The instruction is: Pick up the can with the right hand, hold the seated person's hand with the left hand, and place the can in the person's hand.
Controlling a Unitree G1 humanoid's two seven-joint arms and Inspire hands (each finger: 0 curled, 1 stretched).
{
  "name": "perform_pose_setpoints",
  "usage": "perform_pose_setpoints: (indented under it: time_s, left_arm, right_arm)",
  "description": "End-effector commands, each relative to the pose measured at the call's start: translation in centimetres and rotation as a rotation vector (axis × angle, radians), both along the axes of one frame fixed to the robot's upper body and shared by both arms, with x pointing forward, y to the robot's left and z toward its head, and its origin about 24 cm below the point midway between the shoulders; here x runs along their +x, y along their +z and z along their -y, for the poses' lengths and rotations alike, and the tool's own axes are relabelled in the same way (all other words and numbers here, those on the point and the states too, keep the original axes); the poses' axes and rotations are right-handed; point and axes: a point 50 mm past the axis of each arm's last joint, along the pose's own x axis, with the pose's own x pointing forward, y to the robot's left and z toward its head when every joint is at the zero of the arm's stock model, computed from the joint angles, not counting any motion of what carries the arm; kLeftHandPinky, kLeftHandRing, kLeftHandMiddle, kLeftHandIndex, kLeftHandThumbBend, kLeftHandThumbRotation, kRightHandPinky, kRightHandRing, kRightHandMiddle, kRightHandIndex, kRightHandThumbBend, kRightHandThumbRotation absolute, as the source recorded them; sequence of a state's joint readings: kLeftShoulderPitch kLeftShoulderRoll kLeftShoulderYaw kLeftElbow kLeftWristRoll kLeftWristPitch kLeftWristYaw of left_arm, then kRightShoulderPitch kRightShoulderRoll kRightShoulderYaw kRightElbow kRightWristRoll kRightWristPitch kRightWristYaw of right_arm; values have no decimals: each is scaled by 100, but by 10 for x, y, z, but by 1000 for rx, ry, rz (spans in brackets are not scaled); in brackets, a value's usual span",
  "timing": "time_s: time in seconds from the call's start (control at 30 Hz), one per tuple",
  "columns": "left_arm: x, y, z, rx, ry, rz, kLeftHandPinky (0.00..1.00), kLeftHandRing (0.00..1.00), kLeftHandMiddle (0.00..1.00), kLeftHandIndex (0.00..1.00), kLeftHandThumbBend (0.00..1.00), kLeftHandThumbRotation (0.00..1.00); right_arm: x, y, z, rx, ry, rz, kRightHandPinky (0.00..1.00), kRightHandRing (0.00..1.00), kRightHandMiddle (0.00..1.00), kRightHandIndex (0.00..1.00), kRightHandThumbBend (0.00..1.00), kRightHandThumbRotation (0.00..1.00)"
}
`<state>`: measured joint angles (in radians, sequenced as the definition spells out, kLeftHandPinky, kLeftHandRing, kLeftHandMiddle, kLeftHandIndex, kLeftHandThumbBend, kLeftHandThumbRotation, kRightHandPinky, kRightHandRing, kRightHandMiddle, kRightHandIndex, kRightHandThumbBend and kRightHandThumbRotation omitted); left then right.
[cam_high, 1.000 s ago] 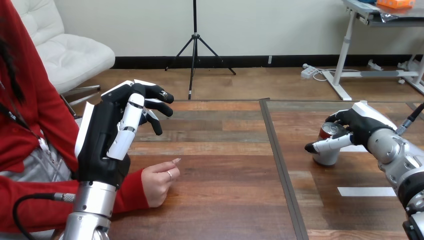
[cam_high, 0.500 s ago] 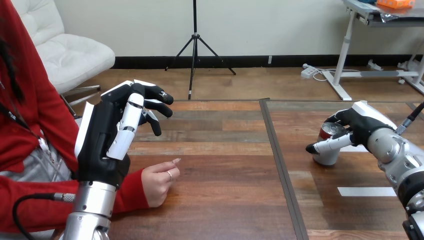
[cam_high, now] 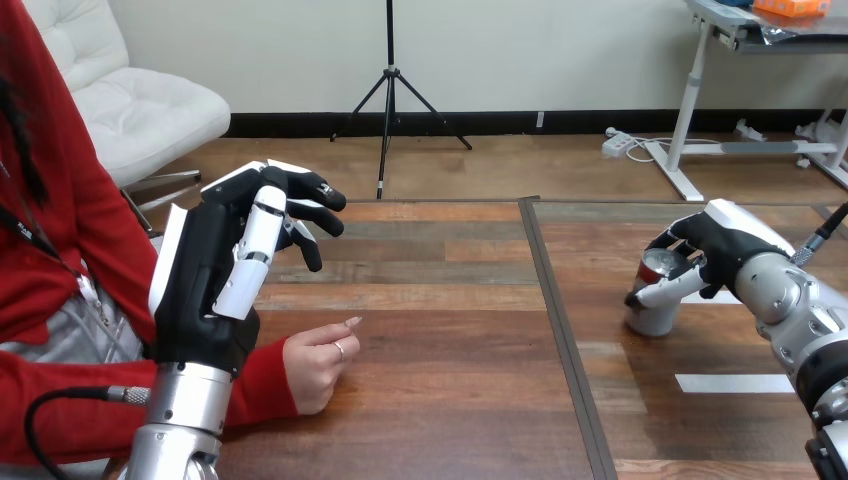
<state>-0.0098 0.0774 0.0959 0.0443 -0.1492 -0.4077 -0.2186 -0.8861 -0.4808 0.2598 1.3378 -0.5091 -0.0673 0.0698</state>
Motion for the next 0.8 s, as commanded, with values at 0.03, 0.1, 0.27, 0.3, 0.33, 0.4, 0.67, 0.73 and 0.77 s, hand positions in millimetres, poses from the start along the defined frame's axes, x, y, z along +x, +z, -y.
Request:
perform_pose_setpoints:
  time_s: [0.03,0.1,0.27,0.3,0.33,0.4,0.67,0.73,0.77]
  left_arm:
    - [7,23,1,21,-14,102,21,45,52,45,0,71]
    - [7,23,1,21,-14,102,21,44,52,45,1,71]
    - [7,24,1,26,-14,106,21,44,52,45,1,71]
    - [7,24,1,26,-14,107,21,44,52,45,1,71]
    - [7,24,1,27,-13,110,21,44,52,45,1,71]
    - [7,24,1,28,-12,113,21,44,52,45,1,71]
    - [7,24,0,9,-11,114,21,44,51,44,0,71]
    - [7,24,0,9,-10,114,20,43,51,44,0,71]
    - [7,24,0,11,-9,114,20,43,51,44,0,71]
  right_arm:
    - [20,46,-2,-13,12,170,49,55,60,62,61,1]
    - [20,46,-2,-17,13,175,48,54,58,61,60,1]
    - [20,46,-2,-10,11,185,45,51,55,57,59,0]
    - [20,46,-2,-8,10,185,45,50,54,57,59,0]
    - [20,46,-2,-6,8,186,44,50,54,57,58,0]
    - [20,46,-2,-4,7,187,44,49,53,56,59,0]
    - [20,47,-1,-7,4,186,42,46,51,54,63,0]
    - [21,47,-1,-6,2,184,42,46,50,54,63,0]
    - [21,47,-1,-5,1,183,41,46,50,54,64,0]
